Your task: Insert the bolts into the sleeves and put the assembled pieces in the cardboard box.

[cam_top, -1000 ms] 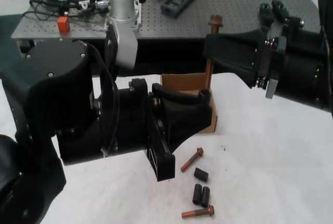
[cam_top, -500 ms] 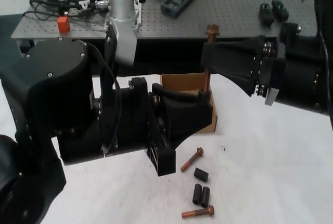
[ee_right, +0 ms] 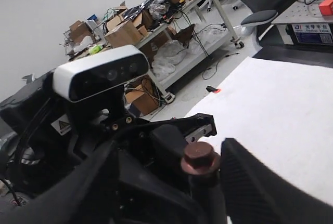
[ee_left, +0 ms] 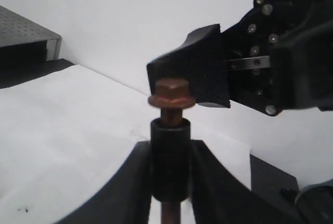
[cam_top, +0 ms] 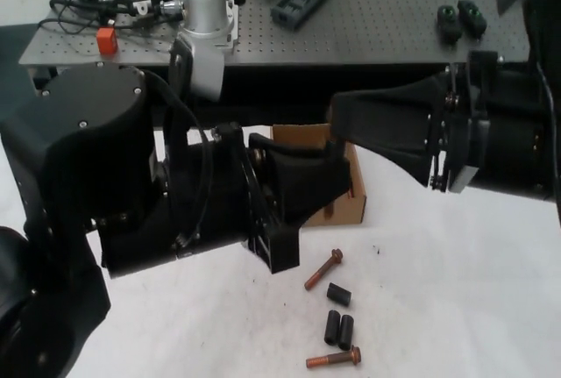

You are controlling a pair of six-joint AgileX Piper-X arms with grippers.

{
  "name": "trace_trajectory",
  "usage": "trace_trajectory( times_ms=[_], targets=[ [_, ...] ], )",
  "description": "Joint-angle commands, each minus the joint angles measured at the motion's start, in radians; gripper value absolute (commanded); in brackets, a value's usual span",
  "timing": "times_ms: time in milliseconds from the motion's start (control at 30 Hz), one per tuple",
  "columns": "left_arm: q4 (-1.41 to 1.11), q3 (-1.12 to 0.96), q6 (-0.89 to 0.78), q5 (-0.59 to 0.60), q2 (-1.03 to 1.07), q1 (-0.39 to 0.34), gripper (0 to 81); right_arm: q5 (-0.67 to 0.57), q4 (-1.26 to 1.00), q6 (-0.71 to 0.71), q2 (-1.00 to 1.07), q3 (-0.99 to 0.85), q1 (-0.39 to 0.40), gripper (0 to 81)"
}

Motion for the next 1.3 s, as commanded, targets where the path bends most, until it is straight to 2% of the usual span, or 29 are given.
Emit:
trace_trajectory(
  times_ms=[0, 133, 267, 433, 600, 733, 833, 1000, 1267],
  targets=[
    [-0.025, -0.009, -0.01, -0.058, -0.007, 0.008, 0.6, -0.013, 0.029, 0.009, -0.044, -0.003, -0.026, 41.7],
    [-0.014, -0.059, -0.109, -0.149, 0.064, 0.049, 0.6, 0.071, 0.176, -0.045, -0.114, -0.003, -0.095, 41.7],
    [0.107, -0.237, -0.151, -0.298, 0.24, 0.099, 0.6, 0.186, 0.34, -0.112, -0.177, -0.003, -0.17, 41.7],
    [0.437, -0.623, -0.099, -0.299, 0.561, 0.116, 0.6, 0.316, 0.527, -0.158, -0.225, -0.003, -0.233, 41.7],
    [0.693, -1.059, -0.065, -0.299, 0.892, 0.116, 0.6, 0.463, 0.64, -0.207, -0.232, -0.003, -0.242, 41.7],
    [0.817, -1.308, -0.022, -0.334, 1.074, 0.114, 0.6, 0.524, 0.682, -0.223, -0.232, -0.003, -0.242, 41.7],
    [0.907, -1.44, 0.001, -0.353, 1.175, 0.114, 0.6, 0.524, 0.689, -0.223, -0.232, -0.003, -0.242, 41.7],
    [1.038, -1.522, 0.033, -0.352, 1.254, 0.096, 0.6, 0.536, 0.688, -0.223, -0.232, -0.003, -0.242, 41.7],
    [1.056, -1.522, 0.046, -0.372, 1.282, 0.047, 0.4, 0.536, 0.703, -0.244, -0.23, -0.003, -0.242, 41.7]
  ],
)
